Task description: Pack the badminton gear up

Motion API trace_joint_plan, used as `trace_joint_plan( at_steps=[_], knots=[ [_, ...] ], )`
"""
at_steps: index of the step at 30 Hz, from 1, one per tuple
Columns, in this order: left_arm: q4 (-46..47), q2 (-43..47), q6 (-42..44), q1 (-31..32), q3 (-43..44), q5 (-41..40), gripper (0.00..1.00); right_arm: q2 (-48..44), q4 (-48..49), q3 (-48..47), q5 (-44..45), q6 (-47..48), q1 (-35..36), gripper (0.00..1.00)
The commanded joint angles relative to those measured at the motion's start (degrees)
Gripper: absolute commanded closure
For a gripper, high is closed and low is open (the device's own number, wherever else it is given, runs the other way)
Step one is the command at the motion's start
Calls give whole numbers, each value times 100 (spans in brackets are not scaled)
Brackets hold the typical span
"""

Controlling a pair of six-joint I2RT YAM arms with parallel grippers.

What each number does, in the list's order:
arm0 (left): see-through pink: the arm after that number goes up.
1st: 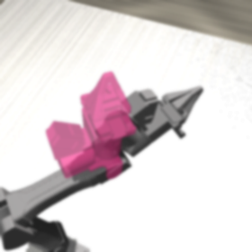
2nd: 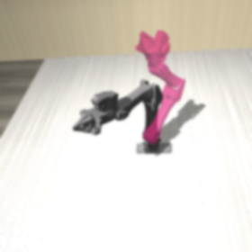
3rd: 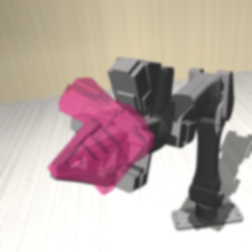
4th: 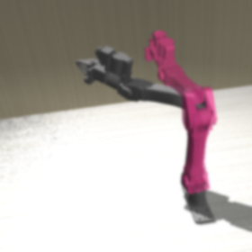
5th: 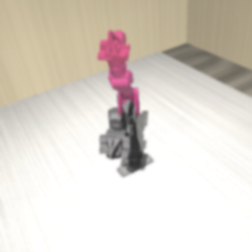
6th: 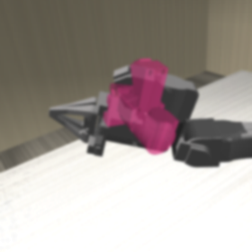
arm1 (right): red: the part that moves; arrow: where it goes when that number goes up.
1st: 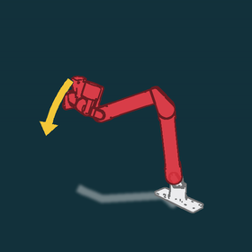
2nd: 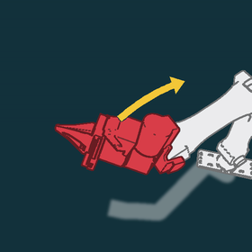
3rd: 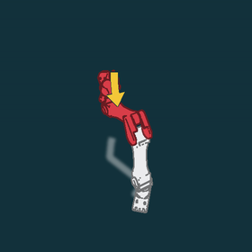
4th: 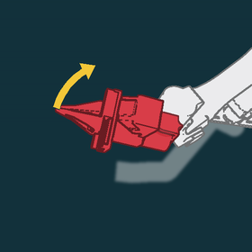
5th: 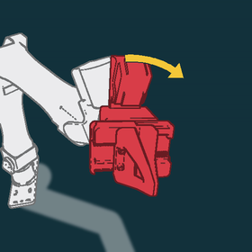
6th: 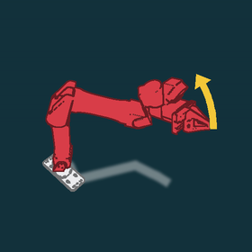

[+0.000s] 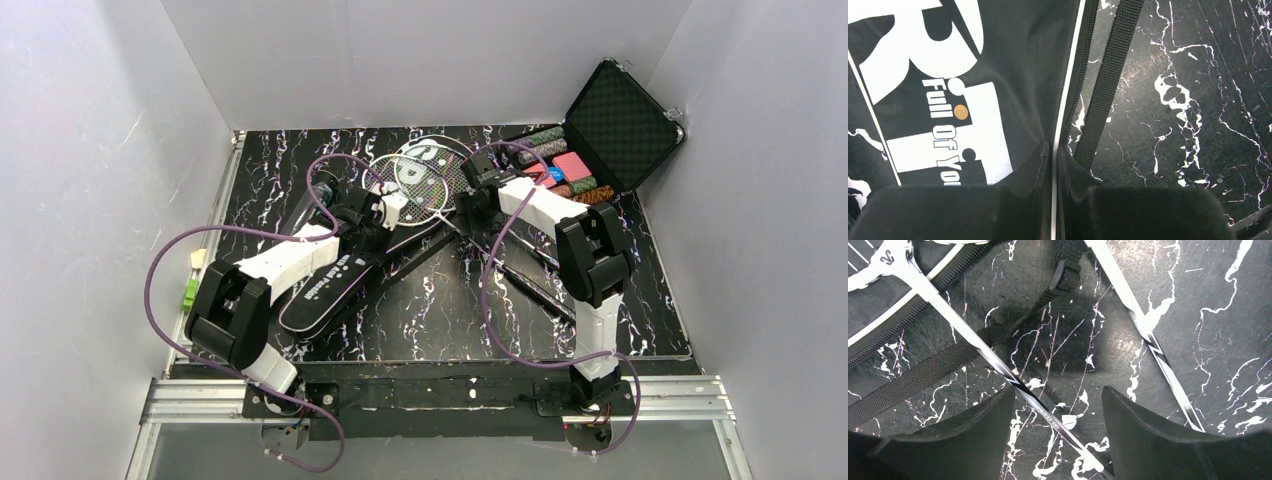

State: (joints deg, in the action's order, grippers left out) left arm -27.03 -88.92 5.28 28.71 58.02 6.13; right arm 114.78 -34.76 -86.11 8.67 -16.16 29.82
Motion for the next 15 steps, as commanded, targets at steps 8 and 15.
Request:
trace_joint_plan(
  at_steps=[8,15],
  knots=[
    [4,248,-15,3,22,-18,100,-837,406,546,-9,256,177,21],
    [13,276,6,-2,6,-64,100,-446,429,471,-442,597,347,21]
  ],
)
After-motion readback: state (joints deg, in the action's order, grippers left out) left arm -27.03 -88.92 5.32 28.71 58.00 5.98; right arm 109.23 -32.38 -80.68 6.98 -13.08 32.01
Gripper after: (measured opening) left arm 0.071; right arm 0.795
